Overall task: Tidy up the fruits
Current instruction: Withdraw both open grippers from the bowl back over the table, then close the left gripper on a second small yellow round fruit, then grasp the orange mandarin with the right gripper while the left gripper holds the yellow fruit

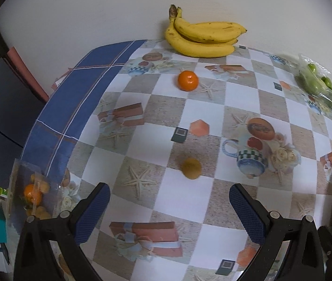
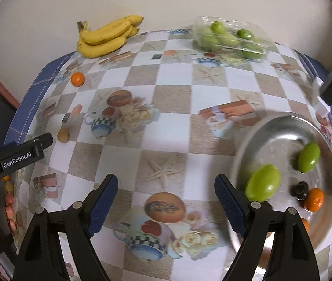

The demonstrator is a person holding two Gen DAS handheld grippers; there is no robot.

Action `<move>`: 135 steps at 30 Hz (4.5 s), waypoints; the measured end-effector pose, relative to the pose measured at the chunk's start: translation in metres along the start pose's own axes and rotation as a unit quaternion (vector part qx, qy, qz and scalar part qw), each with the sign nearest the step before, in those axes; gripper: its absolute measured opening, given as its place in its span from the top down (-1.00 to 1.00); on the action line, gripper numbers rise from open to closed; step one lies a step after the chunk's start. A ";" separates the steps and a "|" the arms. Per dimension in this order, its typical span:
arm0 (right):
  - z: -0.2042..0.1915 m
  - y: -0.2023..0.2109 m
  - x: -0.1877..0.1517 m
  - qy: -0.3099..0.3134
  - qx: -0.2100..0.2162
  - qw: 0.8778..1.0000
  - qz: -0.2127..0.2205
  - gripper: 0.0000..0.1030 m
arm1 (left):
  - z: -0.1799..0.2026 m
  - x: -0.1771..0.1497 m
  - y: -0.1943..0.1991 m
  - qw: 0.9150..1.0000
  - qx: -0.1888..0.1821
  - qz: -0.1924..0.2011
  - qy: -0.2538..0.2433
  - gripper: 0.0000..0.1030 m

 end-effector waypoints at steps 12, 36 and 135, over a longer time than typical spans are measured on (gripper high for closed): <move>-0.019 -0.027 -0.005 0.021 0.006 0.999 -0.030 -0.65 | -0.013 -0.005 -0.020 1.000 -0.010 -0.026 0.013 -1.00; -0.049 -0.051 0.038 0.032 0.049 0.998 -0.039 -0.65 | -0.024 0.027 -0.050 0.992 -0.116 -0.052 0.021 -0.72; -0.236 -0.121 0.187 0.090 0.109 0.990 -0.028 0.31 | -0.104 0.127 -0.097 0.985 -0.157 0.030 0.062 0.48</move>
Point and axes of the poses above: each gripper's, at about its wrist camera, not at the fingertips, and y roughly against the way its jaws point, z to its right, x to its top, the point moved 5 cm from there along -y, roughly the way its jaws point, and after that the axes turned 9 degrees about -x, right-handed, at the moved point
